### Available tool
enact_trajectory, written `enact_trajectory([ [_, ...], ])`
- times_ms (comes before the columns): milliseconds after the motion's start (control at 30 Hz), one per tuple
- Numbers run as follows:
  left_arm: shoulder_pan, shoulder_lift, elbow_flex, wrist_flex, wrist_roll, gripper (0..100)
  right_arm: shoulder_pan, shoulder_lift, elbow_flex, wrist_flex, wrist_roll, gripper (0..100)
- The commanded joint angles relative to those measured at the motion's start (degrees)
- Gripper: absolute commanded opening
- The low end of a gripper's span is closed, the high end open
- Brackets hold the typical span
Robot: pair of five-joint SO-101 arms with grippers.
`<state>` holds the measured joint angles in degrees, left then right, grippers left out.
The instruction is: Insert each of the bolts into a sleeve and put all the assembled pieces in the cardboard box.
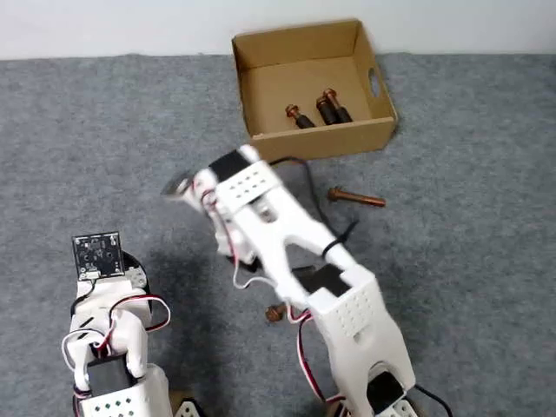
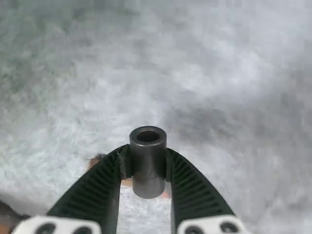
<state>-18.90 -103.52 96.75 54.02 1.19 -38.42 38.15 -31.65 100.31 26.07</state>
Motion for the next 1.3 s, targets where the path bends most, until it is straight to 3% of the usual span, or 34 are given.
enact_trajectory([
  [0, 1.0, -0.2, -0.3, -1.2, -0.4, 1, 4.8, -5.6, -2.6, 2.6, -5.6, 0.9],
  [433, 1.4, -0.1, -0.3, -1.1, -0.4, 1, 16.7, -34.4, 24.1, 2.7, -24.9, 0.9],
  [633, 1.6, -0.1, -0.3, -1.1, -0.4, 1, 23.5, -51.1, 35.9, 2.5, -29.1, 0.9],
  [1033, 15.9, -0.5, -0.8, -3.1, -0.8, 1, 39.0, -79.7, 50.2, -2.5, -37.6, 0.9],
  [1267, 22.8, -0.2, -8.3, 2.1, -0.6, 1, 47.2, -96.6, 66.6, -11.7, -35.8, 0.9],
])
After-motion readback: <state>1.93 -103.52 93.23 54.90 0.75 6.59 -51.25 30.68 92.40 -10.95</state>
